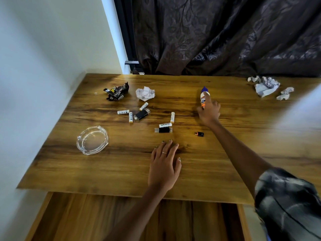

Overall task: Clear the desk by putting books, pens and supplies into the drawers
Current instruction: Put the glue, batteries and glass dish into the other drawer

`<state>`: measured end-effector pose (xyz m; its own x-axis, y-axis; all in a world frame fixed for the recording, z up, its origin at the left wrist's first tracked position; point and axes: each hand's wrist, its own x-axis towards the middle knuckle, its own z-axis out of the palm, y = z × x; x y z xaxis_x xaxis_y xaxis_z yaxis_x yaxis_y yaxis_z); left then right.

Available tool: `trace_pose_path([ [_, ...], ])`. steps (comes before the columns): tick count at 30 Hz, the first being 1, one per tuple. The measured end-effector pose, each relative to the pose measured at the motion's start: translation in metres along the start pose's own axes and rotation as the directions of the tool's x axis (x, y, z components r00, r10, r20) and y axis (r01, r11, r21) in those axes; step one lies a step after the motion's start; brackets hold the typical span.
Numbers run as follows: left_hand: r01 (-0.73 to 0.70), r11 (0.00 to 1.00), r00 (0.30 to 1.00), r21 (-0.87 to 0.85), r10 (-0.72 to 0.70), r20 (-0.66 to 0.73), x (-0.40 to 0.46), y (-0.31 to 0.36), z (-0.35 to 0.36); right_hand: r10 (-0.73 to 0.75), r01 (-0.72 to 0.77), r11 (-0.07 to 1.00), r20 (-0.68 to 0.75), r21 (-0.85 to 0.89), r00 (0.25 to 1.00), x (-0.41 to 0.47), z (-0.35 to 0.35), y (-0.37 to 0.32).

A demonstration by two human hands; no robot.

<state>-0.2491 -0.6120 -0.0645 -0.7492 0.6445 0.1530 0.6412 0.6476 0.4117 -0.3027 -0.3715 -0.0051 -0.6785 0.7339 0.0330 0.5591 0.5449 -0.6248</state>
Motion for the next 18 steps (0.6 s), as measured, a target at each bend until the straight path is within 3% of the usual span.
trace_pose_path([
  [4, -0.017, 1.0, 1.0, 0.008, 0.017, -0.02, 0.0, 0.0, -0.001, -0.1, 0.115, 0.974, -0.084, 0.194, 0.991, -0.053, -0.032, -0.003],
  [8, -0.014, 1.0, 0.999, -0.009, 0.013, -0.031, -0.001, 0.0, -0.002, -0.159, 0.161, 0.938, -0.03, 0.307, 0.987, -0.14, -0.055, 0.009],
  [14, -0.009, 0.999, 1.0, -0.037, 0.008, -0.027, -0.024, 0.008, -0.006, -0.117, 0.097, 0.947, 0.047, 0.306, 0.992, -0.282, -0.058, 0.046],
  [18, -0.105, 0.991, 0.994, -0.086, 0.103, -0.026, -0.073, 0.021, -0.002, -0.104, 0.08, 0.959, 0.074, 0.271, 0.992, -0.346, -0.053, 0.072],
])
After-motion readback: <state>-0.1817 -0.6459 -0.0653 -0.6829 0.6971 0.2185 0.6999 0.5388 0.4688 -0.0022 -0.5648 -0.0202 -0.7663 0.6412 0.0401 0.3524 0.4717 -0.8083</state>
